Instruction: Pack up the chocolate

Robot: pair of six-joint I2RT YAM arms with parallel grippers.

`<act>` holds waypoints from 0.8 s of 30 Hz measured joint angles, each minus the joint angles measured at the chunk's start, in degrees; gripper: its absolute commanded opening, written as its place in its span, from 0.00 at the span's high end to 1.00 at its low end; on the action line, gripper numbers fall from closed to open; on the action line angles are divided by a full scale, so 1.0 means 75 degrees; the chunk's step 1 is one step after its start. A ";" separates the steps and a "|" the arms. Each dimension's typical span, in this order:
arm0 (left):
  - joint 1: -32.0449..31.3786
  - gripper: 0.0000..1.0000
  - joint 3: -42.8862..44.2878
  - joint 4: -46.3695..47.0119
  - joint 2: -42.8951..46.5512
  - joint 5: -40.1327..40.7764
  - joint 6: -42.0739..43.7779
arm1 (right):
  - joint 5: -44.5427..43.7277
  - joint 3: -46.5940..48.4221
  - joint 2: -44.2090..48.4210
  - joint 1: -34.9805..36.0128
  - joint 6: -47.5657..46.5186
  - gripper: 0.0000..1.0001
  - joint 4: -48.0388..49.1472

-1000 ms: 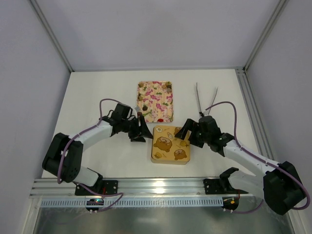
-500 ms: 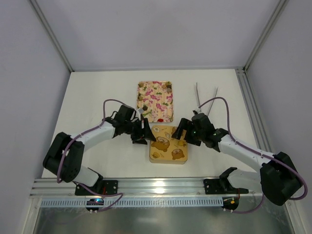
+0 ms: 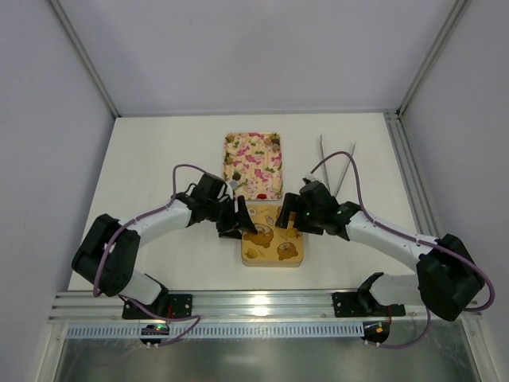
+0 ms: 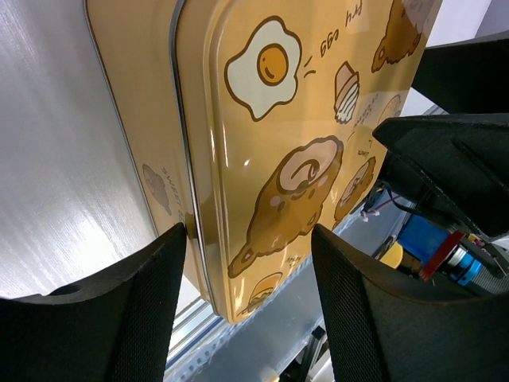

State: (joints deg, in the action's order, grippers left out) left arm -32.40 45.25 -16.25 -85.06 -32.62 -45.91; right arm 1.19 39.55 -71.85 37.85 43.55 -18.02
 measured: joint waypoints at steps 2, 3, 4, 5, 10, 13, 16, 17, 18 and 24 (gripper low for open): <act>-0.0029 0.38 0.0000 -0.0003 -0.0012 0.0061 -0.0041 | -0.0082 0.0128 -0.0140 0.0076 -0.0076 0.04 -0.0105; -0.0044 0.39 0.0000 -0.0012 -0.0015 0.0087 -0.0055 | -0.0131 0.0181 -0.0210 0.0108 -0.0111 0.03 -0.0149; -0.0064 0.39 0.0000 -0.0015 -0.0017 0.0111 -0.0070 | -0.0207 0.0224 -0.0251 0.0137 -0.0152 0.03 -0.0172; -0.0085 0.40 0.0000 -0.0015 -0.0026 0.0146 -0.0087 | -0.0254 0.0256 -0.0323 0.0187 -0.0169 0.03 -0.0198; -0.0189 0.43 -0.0006 -0.0047 -0.0052 0.0332 -0.0268 | -0.0516 0.0487 -0.0597 0.0393 -0.0321 0.03 -0.0437; -0.0221 0.46 -0.0020 -0.0047 -0.0079 0.0446 -0.0361 | -0.0624 0.0586 -0.0694 0.0466 -0.0393 0.03 -0.0516; -0.0230 0.47 -0.0093 -0.0044 -0.0085 0.0501 -0.0440 | -0.0723 0.0627 -0.0737 0.0565 -0.0405 0.03 -0.0568; -0.0230 0.48 -0.0125 -0.0041 -0.0087 0.0522 -0.0458 | -0.0749 0.0644 -0.0743 0.0600 -0.0417 0.03 -0.0586; -0.0233 0.49 -0.0157 -0.0044 -0.0087 0.0539 -0.0463 | -0.0775 0.0664 -0.0755 0.0638 -0.0425 0.03 -0.0592; -0.0239 0.52 -0.0262 -0.0041 -0.0108 0.0557 -0.0557 | -0.0836 0.0685 -0.0796 0.0761 -0.0481 0.02 -0.0609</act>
State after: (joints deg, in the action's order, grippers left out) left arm -34.20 43.29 -16.56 -85.86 -28.45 -50.09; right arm -5.08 44.69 -77.82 43.55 39.94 -22.59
